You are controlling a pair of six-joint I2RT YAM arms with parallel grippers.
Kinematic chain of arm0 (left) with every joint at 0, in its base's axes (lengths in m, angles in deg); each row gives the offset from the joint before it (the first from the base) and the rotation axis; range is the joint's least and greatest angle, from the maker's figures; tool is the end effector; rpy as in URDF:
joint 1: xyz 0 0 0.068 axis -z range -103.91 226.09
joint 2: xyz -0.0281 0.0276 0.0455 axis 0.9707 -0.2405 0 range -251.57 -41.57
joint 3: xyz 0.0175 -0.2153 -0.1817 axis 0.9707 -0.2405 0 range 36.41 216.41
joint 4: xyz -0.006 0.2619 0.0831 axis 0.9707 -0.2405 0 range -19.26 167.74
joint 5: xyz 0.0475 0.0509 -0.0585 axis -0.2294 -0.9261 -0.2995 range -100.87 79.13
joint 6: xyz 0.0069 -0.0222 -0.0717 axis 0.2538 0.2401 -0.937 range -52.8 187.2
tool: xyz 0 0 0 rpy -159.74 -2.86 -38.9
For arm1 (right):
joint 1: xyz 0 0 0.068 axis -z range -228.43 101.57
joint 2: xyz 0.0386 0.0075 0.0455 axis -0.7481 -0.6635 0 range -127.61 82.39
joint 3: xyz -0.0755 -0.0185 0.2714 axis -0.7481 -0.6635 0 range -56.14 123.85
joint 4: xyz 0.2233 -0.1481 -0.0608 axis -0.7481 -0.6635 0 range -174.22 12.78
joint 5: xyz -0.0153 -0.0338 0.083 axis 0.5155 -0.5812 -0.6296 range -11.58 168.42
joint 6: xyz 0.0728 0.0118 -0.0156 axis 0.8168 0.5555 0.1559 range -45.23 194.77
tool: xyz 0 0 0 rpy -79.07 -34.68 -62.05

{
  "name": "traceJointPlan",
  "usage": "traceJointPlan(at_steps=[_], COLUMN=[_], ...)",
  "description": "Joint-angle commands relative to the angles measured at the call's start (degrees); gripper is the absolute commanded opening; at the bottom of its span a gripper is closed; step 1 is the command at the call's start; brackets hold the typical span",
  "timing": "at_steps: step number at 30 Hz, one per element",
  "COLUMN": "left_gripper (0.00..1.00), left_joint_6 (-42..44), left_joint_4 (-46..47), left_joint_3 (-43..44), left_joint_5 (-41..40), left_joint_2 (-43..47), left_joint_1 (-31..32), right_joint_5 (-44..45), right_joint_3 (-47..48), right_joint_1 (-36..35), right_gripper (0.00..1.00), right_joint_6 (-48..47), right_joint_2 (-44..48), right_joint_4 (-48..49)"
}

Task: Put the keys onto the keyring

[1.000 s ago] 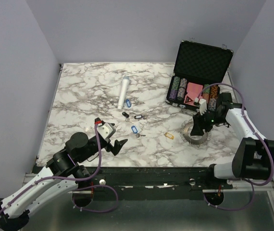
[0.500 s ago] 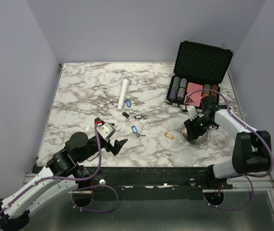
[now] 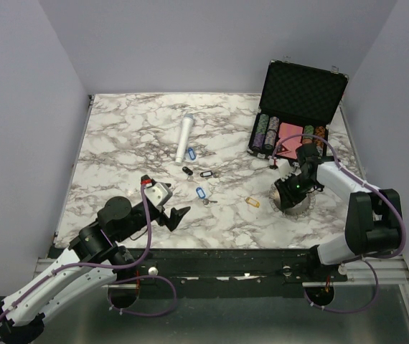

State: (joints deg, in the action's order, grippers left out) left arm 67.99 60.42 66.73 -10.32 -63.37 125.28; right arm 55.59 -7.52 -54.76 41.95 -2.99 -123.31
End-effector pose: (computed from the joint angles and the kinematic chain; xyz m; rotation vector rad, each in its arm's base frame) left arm 0.0971 -0.1134 0.2919 0.7528 1.5974 -0.6283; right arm 0.2537 0.0530 0.1478 -1.0006 2.7050 0.5255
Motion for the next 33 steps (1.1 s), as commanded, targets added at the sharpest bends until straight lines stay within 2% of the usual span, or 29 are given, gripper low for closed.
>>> traceJointPlan(at_steps=[1,8,23,33], left_gripper=[0.99,0.99,0.99,0.99], left_joint_6=[-0.4,-0.5,-0.4,-0.5], left_joint_4=[-0.6,-0.8,-0.8,-0.6], left_joint_3=[1.4,1.5,1.3,1.2], left_joint_5=[0.8,0.9,0.5,0.7], left_joint_2=[0.4,0.6,0.5,0.7], left_joint_1=[-0.3,-0.4,-0.5,-0.5], right_joint_5=[1.9,2.8,3.8,5.2], right_joint_3=[-0.6,-0.5,0.5,3.1], right_joint_1=[-0.8,-0.8,-0.9,-0.6], right_gripper=[0.36,0.29,0.01,0.0], right_joint_6=[0.1,0.3,0.8,-5.3], right_joint_2=[-0.5,-1.5,-0.3,5.0], right_joint_4=[0.3,0.2,-0.4,-7.3])
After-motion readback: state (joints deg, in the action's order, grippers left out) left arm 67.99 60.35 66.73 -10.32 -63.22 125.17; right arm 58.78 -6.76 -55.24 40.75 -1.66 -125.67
